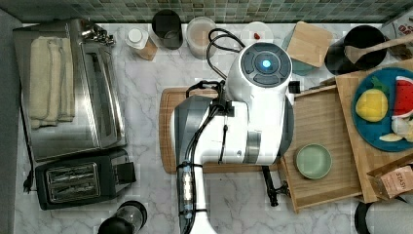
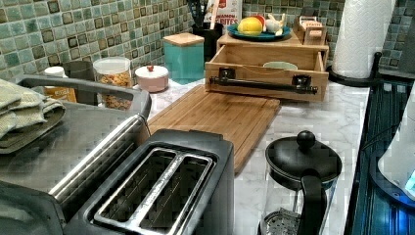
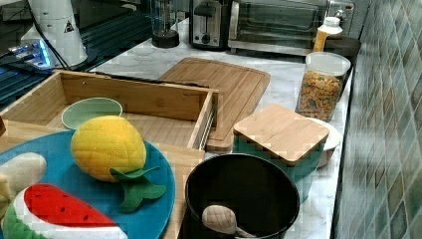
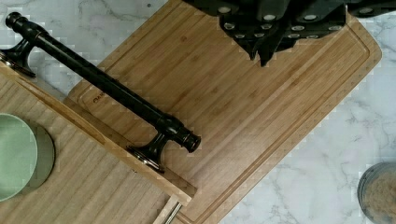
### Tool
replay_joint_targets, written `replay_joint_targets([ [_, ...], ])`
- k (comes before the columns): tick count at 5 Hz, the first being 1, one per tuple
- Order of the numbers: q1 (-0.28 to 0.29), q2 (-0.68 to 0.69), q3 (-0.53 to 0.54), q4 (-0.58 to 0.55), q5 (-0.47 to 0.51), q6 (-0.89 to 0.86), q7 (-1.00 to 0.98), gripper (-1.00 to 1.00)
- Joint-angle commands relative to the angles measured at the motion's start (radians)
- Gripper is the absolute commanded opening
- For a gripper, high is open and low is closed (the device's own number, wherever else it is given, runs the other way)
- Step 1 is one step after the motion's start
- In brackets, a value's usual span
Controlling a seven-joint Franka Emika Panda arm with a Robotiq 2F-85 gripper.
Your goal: Close the drawer.
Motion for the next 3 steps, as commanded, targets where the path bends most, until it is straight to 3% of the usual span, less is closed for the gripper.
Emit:
replay_joint_targets([
  [1,0.002,0.0,-0.007,-0.012,0.011,0.01,0.0,-1.0],
  [3,0.005,-0.121,0.017,-0.219,0.039,0.147,-0.264,-1.0],
])
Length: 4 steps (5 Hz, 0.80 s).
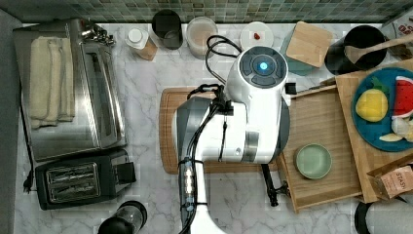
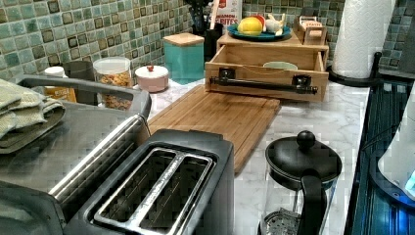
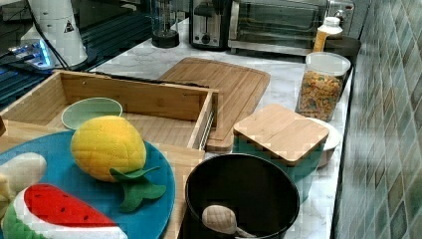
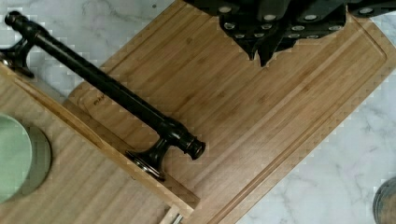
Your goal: Close the drawer.
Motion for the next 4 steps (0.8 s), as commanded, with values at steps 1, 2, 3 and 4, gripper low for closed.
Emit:
replay_joint_targets([
  [1,0.024,-0.178,0.032,-0.233,0.041,0.142,-0.279,-1.0],
  [2,0.049,-0.213,0.049,-0.307,0.025,0.195,-0.317,-1.0],
  [3,0.057,-0.249,0.056,-0.376,0.038,0.205,-0.442,-1.0],
  [4,0.06,-0.273,0.086,-0.446,-0.042,0.255,-0.459,-1.0],
])
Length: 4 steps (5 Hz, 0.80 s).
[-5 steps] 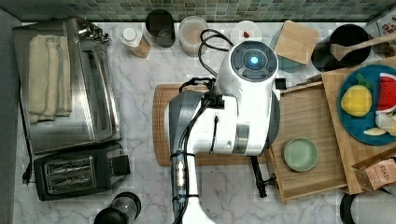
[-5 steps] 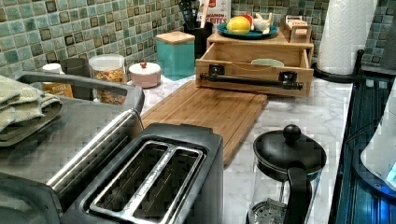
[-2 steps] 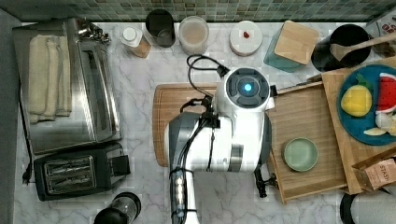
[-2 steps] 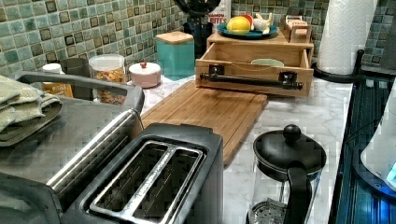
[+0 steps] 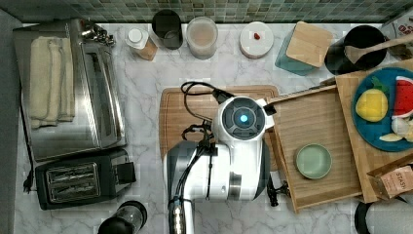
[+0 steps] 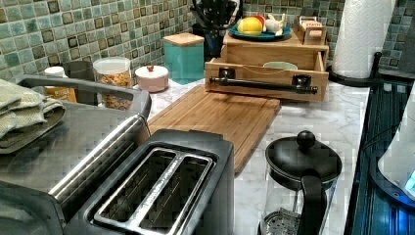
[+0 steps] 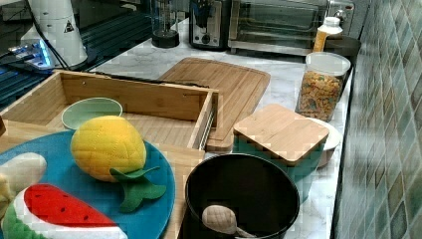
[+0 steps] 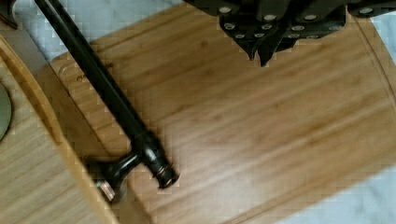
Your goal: Close the drawer.
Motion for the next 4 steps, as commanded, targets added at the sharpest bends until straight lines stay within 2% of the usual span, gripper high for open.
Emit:
replay_joint_targets([
  [1,0.057,-0.115,0.026,-0.239,-0.092,0.208,-0.279,-1.0],
  [2,0.064,-0.096,-0.013,-0.257,-0.078,0.233,-0.441,-1.0],
  [4,0.019,-0.047,0.002,-0.279,-0.208,0.254,-0.377,-1.0],
])
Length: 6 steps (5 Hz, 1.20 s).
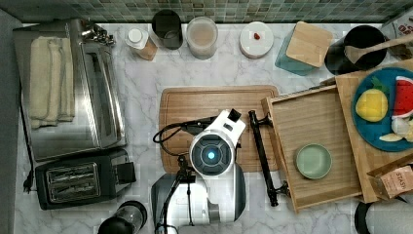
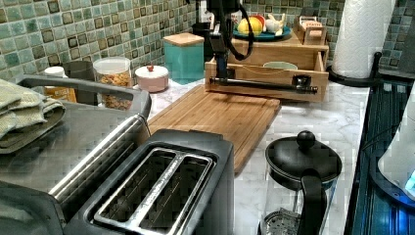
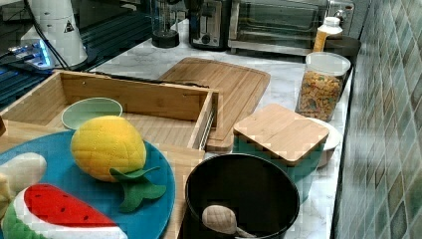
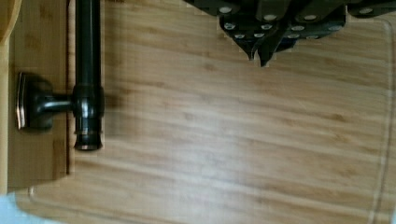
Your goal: Close the drawer.
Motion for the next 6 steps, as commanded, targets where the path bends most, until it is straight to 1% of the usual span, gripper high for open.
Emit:
replay_joint_targets([
  [1,-0.056,0.068,-0.031,-0.071,-0.174,0.071,0.03,-1.0],
  [2,-0.059,0.102,-0.044,-0.095,-0.198,0.129,0.069,-1.0],
  [3,-0.065,0.148,-0.069,-0.102,-0.181,0.158,0.044,-1.0],
  [4,-0.077,0.177,-0.094,-0.078,-0.17,0.125,-0.006,-1.0],
  [5,-0.099,0.144,-0.108,-0.096,-0.2,0.14,-0.008,-1.0],
  [6,-0.127,0.133,-0.121,-0.103,-0.188,0.179,-0.048,-1.0],
])
